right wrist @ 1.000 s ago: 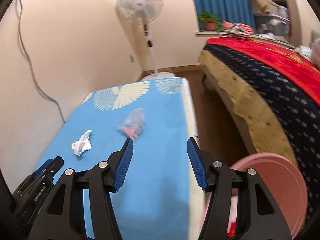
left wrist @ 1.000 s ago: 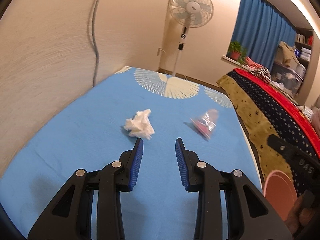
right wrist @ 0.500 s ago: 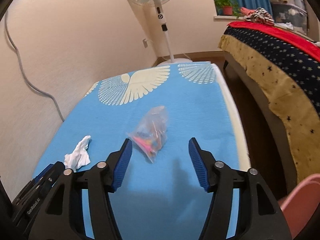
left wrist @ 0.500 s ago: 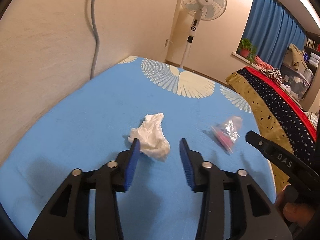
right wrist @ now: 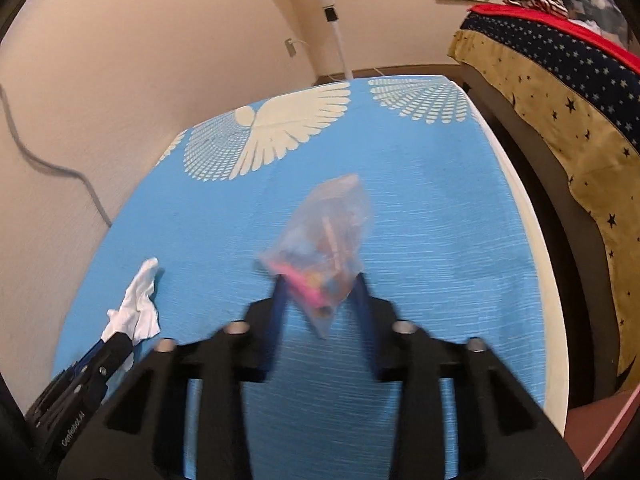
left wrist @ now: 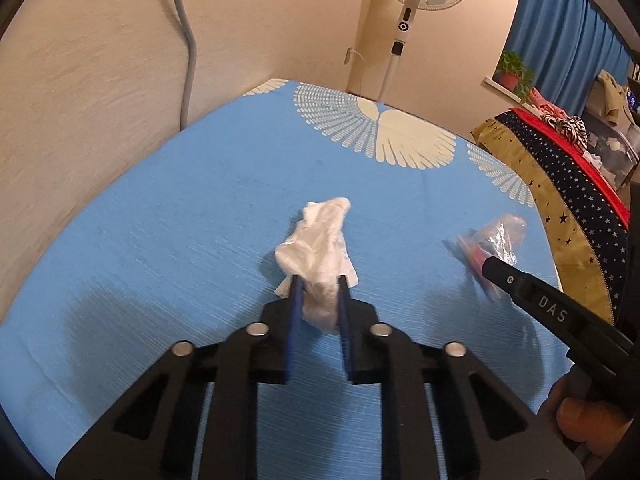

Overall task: Collect trash
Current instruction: 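Grasp the white tissue with the left gripper while the right gripper grasps the clear bag, then carry the white tissue and clear plastic bag over the pink bin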

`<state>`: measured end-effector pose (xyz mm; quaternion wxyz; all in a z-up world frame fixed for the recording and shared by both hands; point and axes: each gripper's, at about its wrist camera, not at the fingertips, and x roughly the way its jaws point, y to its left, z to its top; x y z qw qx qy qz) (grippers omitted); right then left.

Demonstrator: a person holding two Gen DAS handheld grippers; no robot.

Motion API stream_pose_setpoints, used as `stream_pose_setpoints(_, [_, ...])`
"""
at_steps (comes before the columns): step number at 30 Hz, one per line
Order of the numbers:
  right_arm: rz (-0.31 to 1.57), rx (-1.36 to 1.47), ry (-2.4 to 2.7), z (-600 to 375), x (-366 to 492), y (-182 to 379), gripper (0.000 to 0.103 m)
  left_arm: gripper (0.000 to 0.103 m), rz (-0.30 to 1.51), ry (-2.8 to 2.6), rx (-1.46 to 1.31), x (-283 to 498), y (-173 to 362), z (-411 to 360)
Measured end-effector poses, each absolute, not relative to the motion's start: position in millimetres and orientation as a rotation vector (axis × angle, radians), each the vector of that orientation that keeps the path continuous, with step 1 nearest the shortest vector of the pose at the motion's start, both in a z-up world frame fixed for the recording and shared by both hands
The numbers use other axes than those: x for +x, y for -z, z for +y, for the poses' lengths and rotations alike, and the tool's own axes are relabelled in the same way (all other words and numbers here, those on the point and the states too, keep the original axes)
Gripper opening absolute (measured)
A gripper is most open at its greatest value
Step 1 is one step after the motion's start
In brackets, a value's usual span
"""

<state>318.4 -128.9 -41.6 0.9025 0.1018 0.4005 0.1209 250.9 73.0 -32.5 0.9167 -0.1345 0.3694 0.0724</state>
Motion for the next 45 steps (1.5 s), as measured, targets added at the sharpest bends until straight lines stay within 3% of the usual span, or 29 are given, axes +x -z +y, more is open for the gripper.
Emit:
stream_pose_setpoints(3, [0.799,0.199,-0.251,-131,312,36,0.020,0.012,0.750,-0.152,-0.262,248,29,70])
stream_pose_setpoints(16, [0.722,0.195,-0.199,-159,263,-3,0.019,0.012,0.697,-0.102,-0.226,224,-1,52])
stream_pose_setpoints(31, [0.615,0.153,-0.144,-197,146,-67,0.019,0.012,0.625,0.040,-0.230,157,-38,24])
stream_pose_setpoints(45, [0.551,0.193,-0.071,-242,62,-87,0.019,0.012,0.596,0.139,-0.199,100,-58,1])
